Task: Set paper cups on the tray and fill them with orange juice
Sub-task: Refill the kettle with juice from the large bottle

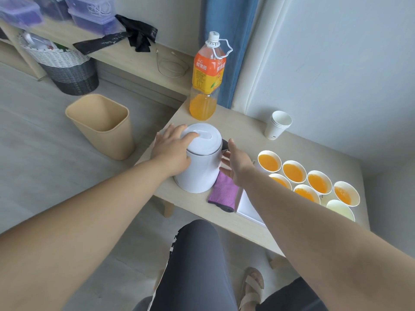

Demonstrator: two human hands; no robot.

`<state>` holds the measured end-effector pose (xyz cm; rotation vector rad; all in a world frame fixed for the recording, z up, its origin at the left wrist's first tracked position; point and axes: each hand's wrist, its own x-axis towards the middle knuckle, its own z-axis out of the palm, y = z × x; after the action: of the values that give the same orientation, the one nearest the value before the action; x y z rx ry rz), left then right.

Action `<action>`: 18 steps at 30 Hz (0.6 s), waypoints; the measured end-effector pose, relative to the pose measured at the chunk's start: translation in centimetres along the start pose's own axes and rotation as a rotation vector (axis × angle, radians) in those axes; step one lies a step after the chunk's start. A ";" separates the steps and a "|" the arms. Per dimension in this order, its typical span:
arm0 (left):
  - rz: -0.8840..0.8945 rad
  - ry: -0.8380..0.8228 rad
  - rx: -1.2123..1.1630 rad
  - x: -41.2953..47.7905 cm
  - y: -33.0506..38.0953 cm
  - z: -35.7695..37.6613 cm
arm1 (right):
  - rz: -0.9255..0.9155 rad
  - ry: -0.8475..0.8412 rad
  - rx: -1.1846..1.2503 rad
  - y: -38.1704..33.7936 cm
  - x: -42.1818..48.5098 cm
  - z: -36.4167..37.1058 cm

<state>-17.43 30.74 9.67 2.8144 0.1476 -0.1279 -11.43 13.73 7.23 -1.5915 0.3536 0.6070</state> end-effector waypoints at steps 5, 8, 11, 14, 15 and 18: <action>0.012 0.098 -0.192 -0.3 -0.2 -0.6 | 0.006 0.004 0.004 -0.2 -0.2 0.1; -0.056 0.138 -0.379 -0.3 -1.2 -1.3 | 0.016 0.015 0.037 -0.4 -0.4 0.1; -0.118 0.095 -0.546 0.0 -2.1 -2.0 | 0.030 0.022 0.040 -0.6 -0.7 0.4; -0.117 0.049 -0.649 0.4 -2.5 -2.7 | 0.040 0.014 0.008 -0.4 -0.8 0.4; -0.110 0.042 -0.679 0.6 -2.7 -2.8 | 0.046 0.010 -0.004 -0.4 -0.8 0.3; -0.141 0.037 -0.748 1.6 -3.1 -3.8 | 0.043 0.039 -0.129 -1.5 0.0 -0.1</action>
<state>-15.96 35.04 12.12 2.0600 0.3257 -0.0384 -10.59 13.79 8.51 -1.7251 0.3848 0.6426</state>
